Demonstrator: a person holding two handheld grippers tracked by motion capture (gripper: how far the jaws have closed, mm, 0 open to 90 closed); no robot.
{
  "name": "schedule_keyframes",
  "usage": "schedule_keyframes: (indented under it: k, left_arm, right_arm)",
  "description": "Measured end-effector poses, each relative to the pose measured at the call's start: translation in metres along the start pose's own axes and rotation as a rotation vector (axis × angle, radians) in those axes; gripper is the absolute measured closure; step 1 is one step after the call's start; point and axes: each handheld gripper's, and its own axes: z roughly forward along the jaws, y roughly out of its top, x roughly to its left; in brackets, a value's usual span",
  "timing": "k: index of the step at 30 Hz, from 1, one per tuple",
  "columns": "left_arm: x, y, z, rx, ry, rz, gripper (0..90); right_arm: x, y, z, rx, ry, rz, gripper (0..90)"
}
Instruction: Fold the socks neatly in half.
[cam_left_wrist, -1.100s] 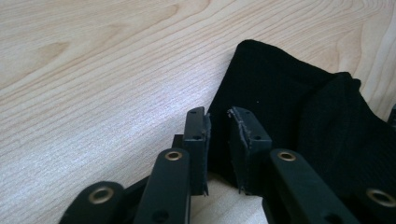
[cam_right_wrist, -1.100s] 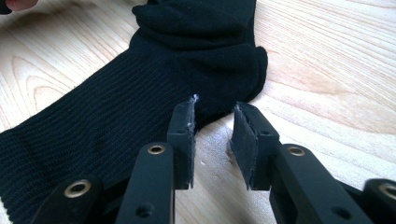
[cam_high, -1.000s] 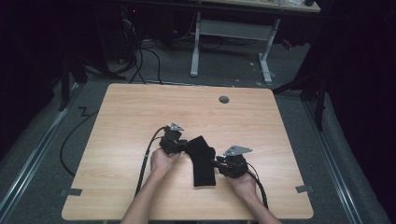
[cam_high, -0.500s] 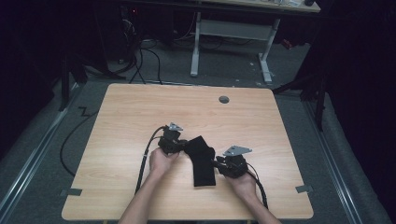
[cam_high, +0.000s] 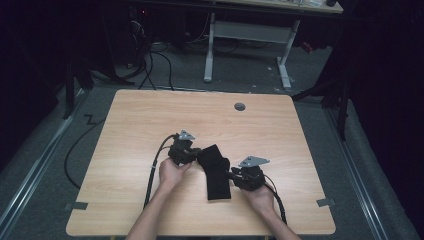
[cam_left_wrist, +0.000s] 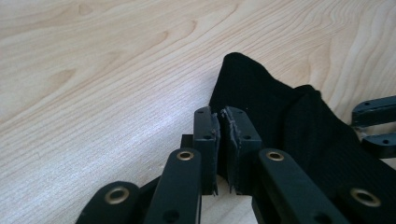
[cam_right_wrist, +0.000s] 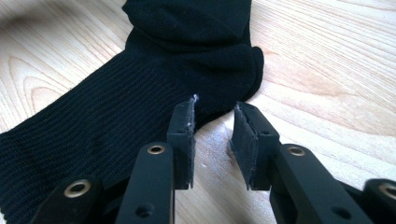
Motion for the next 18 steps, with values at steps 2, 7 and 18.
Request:
schedule_keyframes:
  k: [2,7,18]
  left_arm:
    - [-0.002,0.001,-0.003,-0.006,-0.001,0.012,83.7]
    - [-0.009,0.002,-0.009,-0.029,-0.027,0.051,83.7]
    - [-0.029,0.001,-0.023,-0.056,-0.073,0.150,83.9]
  right_arm:
    - [0.000,0.000,0.000,0.000,-0.001,0.000,69.1]
    - [0.000,0.000,0.000,0.001,-0.001,0.000,69.0]
    - [0.000,0.000,0.000,0.000,-0.002,-0.004,68.9]
